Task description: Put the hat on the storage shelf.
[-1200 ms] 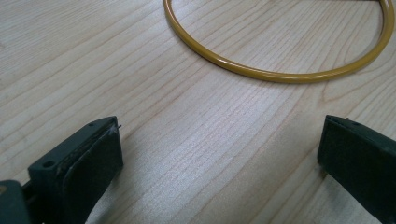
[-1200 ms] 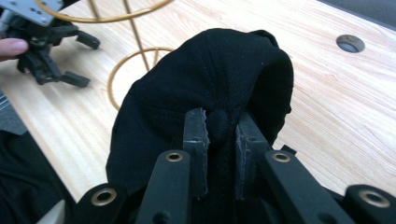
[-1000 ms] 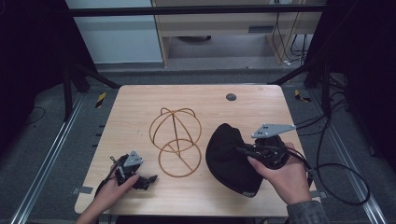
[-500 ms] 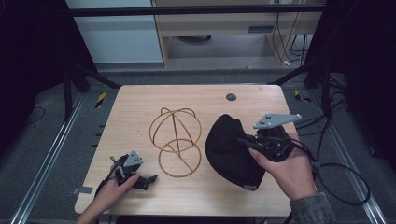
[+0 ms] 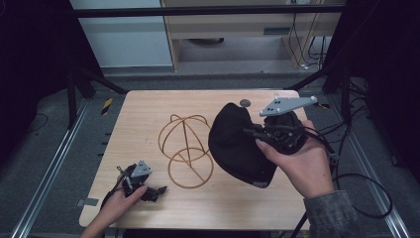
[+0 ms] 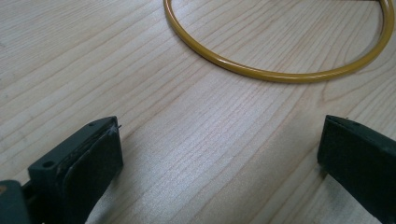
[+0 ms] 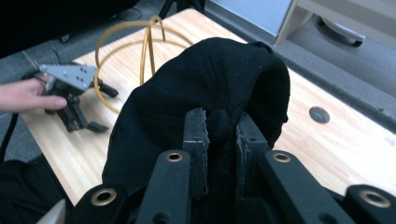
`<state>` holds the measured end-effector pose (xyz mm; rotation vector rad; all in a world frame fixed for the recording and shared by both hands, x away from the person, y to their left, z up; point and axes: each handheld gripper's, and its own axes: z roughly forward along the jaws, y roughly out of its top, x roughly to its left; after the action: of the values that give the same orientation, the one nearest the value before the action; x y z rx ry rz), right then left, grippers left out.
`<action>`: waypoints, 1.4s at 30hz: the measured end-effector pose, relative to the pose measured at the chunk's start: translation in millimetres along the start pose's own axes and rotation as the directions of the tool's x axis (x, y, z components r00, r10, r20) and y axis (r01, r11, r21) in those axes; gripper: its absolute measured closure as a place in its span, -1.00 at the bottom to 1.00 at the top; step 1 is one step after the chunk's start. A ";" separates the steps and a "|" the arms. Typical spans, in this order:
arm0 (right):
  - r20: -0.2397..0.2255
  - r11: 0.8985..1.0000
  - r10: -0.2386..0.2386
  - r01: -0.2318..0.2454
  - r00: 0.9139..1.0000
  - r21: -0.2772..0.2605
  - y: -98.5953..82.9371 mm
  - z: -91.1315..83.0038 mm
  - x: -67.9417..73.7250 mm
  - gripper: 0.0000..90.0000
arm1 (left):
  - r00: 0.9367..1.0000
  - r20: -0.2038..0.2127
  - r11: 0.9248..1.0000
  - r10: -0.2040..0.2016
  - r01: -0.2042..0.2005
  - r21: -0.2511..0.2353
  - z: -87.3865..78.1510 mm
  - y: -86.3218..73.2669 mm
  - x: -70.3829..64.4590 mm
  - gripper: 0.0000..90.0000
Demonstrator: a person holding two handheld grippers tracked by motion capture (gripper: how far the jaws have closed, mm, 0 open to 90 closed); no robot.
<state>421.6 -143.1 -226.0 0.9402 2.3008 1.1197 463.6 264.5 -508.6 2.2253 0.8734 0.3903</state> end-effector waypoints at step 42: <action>-0.059 0.998 -0.062 0.061 0.996 -0.009 106.3 64.2 11.5 0.73 | 1.000 0.001 1.000 0.003 -0.003 0.003 -0.1 0.1 0.2 -1.00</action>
<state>494.6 -53.5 -179.4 0.8381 2.3547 1.1442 463.7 264.6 -508.4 2.2295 0.8707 0.3899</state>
